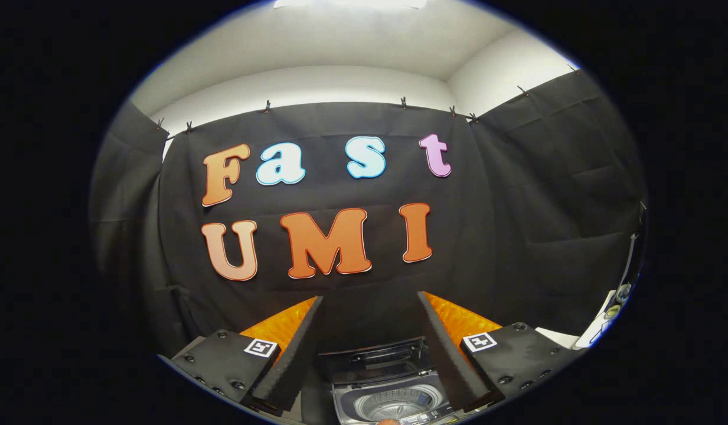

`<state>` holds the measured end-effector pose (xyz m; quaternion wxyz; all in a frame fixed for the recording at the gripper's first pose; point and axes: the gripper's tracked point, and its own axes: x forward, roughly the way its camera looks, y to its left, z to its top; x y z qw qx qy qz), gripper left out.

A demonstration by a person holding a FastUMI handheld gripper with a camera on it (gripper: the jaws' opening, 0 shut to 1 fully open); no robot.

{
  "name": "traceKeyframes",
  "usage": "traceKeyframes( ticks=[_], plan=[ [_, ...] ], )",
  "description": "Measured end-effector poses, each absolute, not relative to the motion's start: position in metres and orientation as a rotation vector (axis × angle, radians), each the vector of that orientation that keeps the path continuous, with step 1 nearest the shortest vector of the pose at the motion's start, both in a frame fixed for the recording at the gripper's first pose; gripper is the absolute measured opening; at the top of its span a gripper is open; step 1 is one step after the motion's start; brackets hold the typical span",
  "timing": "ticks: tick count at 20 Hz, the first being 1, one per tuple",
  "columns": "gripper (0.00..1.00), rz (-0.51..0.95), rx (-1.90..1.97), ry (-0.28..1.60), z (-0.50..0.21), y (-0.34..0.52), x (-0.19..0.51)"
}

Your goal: Put the clothes into the washing machine and then close the washing machine lid.

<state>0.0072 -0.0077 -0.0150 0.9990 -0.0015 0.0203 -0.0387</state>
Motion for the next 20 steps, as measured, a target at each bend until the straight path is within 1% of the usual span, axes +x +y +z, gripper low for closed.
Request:
traceKeyframes(
  ticks=[4,11,20],
  plan=[
    [0.98,-0.044,0.01,0.078,-0.032,0.016,0.02],
    [0.98,0.053,0.047,0.208,-0.077,0.07,0.039],
    [0.98,0.207,0.018,0.345,-0.133,0.174,0.054]
  ],
)
